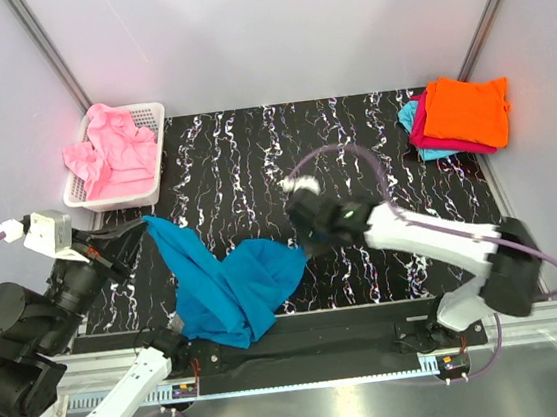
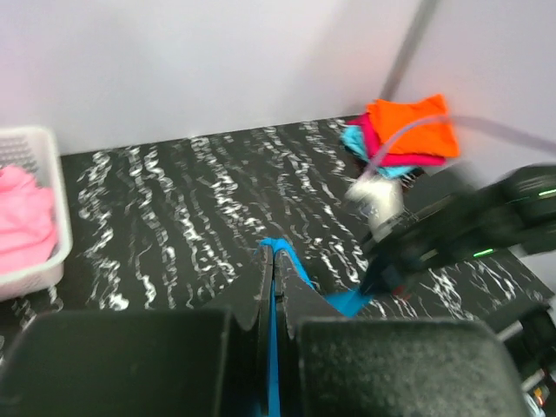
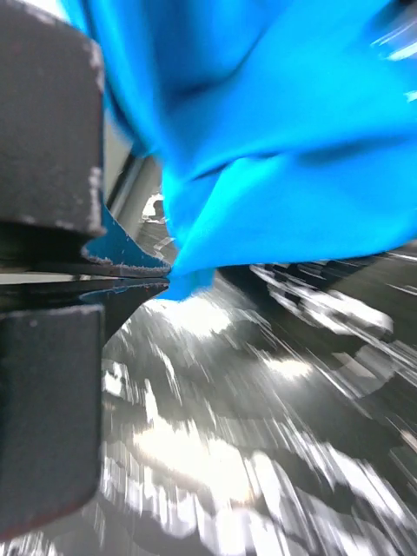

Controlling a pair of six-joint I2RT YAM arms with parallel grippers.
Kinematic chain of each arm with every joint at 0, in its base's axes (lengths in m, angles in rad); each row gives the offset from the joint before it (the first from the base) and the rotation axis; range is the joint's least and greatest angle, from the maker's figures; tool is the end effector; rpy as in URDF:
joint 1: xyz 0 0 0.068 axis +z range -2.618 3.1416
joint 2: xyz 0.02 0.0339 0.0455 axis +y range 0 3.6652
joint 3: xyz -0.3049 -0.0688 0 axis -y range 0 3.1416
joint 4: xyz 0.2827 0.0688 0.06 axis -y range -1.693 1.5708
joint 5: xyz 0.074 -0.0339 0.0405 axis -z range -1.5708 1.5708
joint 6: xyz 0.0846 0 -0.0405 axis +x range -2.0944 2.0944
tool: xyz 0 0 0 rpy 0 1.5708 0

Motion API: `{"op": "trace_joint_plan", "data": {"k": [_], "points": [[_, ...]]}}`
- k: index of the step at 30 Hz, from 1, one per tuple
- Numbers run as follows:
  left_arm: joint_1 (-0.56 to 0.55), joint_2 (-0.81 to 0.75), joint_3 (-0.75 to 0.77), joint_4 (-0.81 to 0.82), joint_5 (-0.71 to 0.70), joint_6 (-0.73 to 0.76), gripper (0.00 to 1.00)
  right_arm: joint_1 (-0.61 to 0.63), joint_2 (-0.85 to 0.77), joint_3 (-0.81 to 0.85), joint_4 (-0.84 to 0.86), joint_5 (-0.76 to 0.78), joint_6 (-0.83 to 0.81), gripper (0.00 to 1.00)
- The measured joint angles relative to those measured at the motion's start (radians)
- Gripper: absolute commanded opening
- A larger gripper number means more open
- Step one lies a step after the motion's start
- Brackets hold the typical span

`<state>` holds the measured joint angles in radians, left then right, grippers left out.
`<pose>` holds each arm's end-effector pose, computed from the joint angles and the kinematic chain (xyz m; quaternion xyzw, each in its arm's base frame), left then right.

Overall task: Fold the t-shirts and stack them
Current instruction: Flatten the tshirt out

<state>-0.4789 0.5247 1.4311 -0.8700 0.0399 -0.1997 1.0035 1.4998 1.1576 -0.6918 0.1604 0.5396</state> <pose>0.0354 -0.0222 0.5316 0.1108 0.6852 -0.2526 0.6741 0.2077 0.3009 0.2439 -0.2003 0.9402 0.1289 0.2433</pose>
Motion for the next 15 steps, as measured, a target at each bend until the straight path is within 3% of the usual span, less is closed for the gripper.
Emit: {"op": "trace_joint_plan", "data": {"k": [8,15], "points": [[0.0,0.061,0.015,-0.043,-0.258,-0.098,0.0,-0.238,-0.322,0.247,-0.215,0.272,-0.116,0.0],[0.0,0.14,0.016,-0.073,-0.441,-0.168,0.0,-0.314,-0.387,0.328,-0.338,0.446,-0.182,0.0]]}}
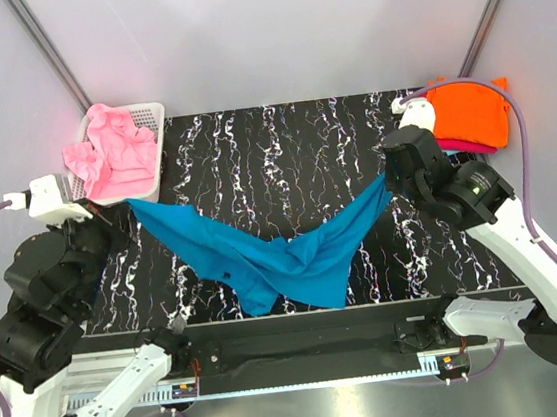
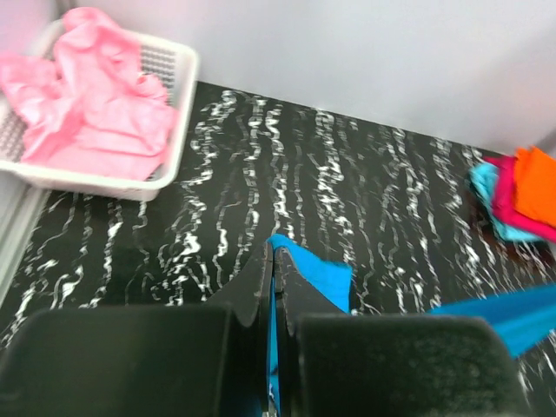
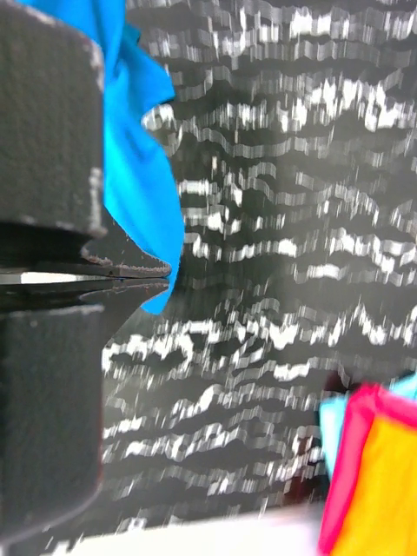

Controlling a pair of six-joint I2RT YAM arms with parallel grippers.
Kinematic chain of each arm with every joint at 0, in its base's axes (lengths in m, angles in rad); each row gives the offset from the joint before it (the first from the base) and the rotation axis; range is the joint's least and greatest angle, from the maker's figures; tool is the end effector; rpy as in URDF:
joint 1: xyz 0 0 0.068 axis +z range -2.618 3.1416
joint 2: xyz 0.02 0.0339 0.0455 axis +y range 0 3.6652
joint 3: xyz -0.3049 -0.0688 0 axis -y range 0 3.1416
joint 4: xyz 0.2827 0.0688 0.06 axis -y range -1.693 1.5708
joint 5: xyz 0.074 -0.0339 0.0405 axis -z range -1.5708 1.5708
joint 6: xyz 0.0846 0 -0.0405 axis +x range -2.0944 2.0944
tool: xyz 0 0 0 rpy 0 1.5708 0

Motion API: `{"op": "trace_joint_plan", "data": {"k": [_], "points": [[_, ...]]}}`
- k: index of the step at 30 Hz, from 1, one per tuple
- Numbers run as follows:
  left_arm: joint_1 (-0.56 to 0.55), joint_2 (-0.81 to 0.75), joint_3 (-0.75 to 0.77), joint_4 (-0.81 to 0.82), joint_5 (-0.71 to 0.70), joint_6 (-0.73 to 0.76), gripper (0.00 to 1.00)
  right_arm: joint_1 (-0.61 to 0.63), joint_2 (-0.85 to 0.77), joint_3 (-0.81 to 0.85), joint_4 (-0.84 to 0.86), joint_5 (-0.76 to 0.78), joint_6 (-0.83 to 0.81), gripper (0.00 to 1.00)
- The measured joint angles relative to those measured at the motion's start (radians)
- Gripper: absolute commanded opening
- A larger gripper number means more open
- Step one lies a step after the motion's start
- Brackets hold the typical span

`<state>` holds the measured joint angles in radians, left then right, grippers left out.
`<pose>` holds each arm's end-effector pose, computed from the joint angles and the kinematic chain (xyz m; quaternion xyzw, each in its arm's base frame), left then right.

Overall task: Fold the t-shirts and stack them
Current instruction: Flatten the tshirt out

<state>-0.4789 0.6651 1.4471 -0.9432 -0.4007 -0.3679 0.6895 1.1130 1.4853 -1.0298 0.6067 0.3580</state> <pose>0.0936 -0.0114 0.5191 -0.0873 0.7525 -0.1227 0.6411 0.2161 0.1157 0.4580 -0.0114 0.8665 -0.0217 0.4985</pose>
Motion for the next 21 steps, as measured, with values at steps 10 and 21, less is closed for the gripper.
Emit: {"op": "trace_joint_plan", "data": {"k": [10,21], "points": [[0.0,-0.013,0.013,-0.001,-0.099,-0.033,0.0,-0.042,0.014,-0.076,0.008,0.076,-0.031,0.93],[0.0,-0.013,-0.052,0.016,-0.027,-0.032,0.0,-0.044,0.132,-0.278,0.216,-0.322,0.0,0.71]]}}
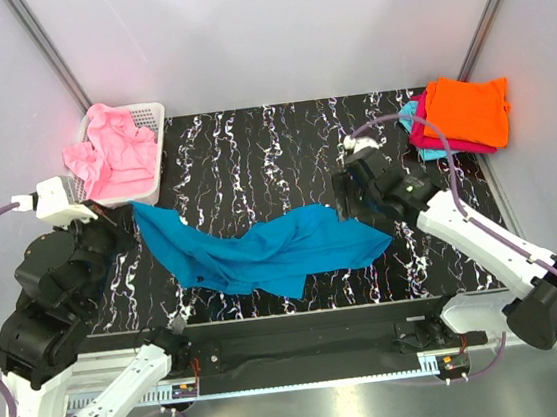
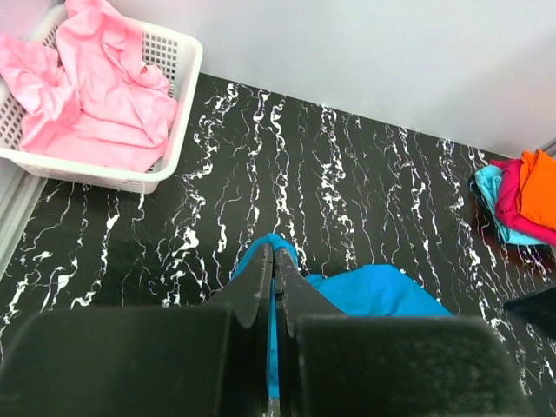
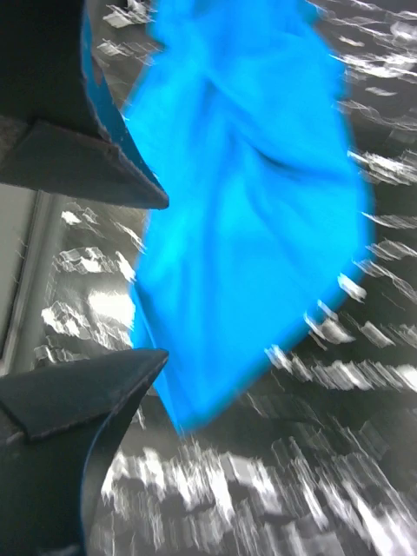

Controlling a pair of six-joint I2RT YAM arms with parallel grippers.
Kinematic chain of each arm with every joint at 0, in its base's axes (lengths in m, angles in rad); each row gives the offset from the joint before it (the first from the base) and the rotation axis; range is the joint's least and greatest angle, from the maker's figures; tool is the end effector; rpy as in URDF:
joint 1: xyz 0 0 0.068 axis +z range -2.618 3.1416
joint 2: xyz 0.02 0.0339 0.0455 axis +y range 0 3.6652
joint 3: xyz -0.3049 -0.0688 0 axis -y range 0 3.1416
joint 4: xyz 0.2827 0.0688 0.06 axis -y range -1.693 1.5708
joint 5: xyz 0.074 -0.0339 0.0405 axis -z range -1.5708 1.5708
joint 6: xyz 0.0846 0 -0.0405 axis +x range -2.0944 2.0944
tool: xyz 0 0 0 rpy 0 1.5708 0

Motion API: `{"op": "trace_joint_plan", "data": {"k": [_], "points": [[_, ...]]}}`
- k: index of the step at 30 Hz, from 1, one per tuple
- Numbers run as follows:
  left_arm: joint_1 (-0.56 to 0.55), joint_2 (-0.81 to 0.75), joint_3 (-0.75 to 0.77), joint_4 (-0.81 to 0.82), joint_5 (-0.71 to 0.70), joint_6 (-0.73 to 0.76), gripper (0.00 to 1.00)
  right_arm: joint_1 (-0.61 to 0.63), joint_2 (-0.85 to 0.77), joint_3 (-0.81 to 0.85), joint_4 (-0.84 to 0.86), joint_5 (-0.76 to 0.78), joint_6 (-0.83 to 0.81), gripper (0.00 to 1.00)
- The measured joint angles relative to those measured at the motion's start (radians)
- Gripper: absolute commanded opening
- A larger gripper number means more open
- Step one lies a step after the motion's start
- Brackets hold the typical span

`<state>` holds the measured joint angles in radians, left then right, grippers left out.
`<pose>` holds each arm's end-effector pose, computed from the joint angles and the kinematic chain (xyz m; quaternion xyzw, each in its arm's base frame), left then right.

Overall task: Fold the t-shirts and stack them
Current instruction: Flatten the tshirt out

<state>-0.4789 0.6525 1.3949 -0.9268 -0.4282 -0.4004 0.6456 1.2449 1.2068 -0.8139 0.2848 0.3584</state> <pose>0.0995 -0.0121 0.5063 -0.1062 0.7564 -0.1179 0.6346 0.2614 0.1671 0.3347 -0.0832 0.9242 0.0511 0.3691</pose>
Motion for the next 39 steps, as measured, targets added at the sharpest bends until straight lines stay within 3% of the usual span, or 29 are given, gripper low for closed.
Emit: {"op": "trace_joint_plan", "data": {"k": [4,12,18,27,39], "points": [[0.0,0.0,-0.02,0.003,0.005,0.0,0.0,0.0,-0.013,-0.175,0.099,-0.217,0.063,0.59],[0.0,0.0,-0.064,0.008,0.004,-0.005,0.0,0.089,-0.031,-0.384,0.272,-0.509,0.188,0.58],[0.0,0.0,-0.086,0.013,0.004,-0.02,0.0,0.189,0.018,-0.408,0.419,-0.584,0.25,0.59],[0.0,-0.001,-0.096,0.016,0.004,-0.023,0.0,0.208,0.199,-0.485,0.616,-0.621,0.326,0.56],[0.0,-0.003,-0.109,0.02,0.003,-0.023,0.0,0.243,0.348,-0.498,0.756,-0.657,0.391,0.52]]}}
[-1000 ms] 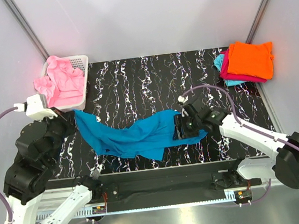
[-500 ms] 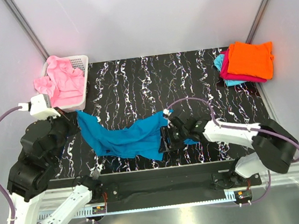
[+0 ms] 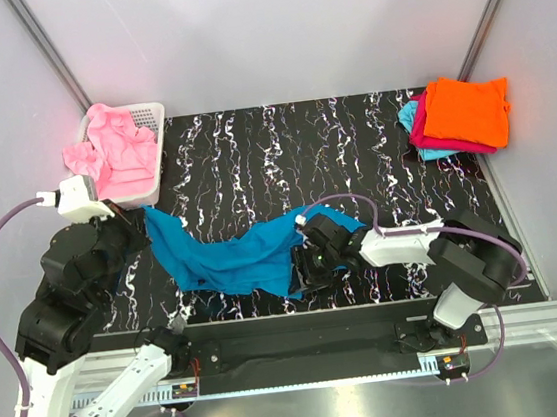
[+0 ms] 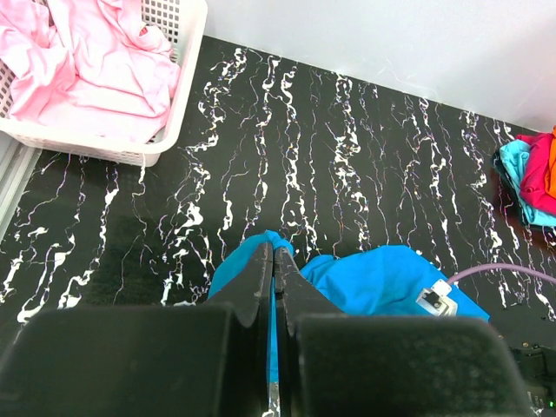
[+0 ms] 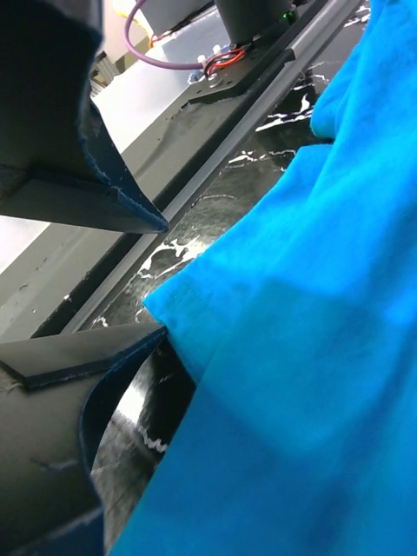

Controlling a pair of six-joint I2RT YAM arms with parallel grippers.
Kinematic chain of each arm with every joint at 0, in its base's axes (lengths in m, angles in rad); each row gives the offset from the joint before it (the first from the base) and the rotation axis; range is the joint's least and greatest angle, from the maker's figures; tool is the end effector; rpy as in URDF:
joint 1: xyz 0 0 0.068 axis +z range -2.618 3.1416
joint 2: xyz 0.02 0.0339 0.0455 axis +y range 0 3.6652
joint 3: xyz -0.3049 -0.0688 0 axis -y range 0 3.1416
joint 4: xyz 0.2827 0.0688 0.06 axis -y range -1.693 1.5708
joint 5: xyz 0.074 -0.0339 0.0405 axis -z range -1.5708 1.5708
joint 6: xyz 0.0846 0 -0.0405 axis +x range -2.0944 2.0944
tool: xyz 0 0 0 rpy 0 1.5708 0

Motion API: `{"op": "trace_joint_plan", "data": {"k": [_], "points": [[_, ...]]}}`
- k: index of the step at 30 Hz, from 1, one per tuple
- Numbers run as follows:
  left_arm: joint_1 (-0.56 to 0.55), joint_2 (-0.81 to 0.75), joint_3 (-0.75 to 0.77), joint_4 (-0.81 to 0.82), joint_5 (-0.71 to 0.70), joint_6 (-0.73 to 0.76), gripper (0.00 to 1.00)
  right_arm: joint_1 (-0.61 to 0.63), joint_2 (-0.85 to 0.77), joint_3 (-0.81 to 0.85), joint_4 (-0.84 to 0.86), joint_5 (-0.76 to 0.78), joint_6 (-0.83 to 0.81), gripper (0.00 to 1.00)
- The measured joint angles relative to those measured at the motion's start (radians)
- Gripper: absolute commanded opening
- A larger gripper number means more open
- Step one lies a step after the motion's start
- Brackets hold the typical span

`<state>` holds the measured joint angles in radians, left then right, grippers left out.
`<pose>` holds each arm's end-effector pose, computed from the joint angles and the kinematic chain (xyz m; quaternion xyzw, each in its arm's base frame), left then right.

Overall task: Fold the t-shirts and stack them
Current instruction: Flatten the tshirt out

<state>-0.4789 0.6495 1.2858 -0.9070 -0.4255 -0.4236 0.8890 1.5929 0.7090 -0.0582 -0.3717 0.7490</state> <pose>0.1177 -0.0218 0.4738 -0.1062 0.7813 -0.1067 0.6057 0.1918 0.2851 0.1142 -0.1224 0.9283 0.3420 0.0792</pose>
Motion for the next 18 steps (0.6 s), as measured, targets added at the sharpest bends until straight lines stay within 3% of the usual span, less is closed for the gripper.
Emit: {"op": "trace_joint_plan", "data": {"k": [6,13,17,18], "points": [[0.0,-0.002,-0.004,0.003,-0.002,0.0,0.0,0.025,0.032,0.014,0.032,-0.012,0.021,0.48],[0.0,-0.014,-0.004,0.003,-0.002,0.0,0.0,0.035,0.081,0.043,0.032,-0.011,0.03,0.25],[0.0,-0.017,-0.004,0.003,-0.002,0.0,0.0,0.035,0.093,0.057,0.008,0.002,0.023,0.0],[0.0,-0.018,-0.004,0.003,-0.002,0.001,0.0,0.036,0.093,0.059,0.001,0.01,0.021,0.0]]}}
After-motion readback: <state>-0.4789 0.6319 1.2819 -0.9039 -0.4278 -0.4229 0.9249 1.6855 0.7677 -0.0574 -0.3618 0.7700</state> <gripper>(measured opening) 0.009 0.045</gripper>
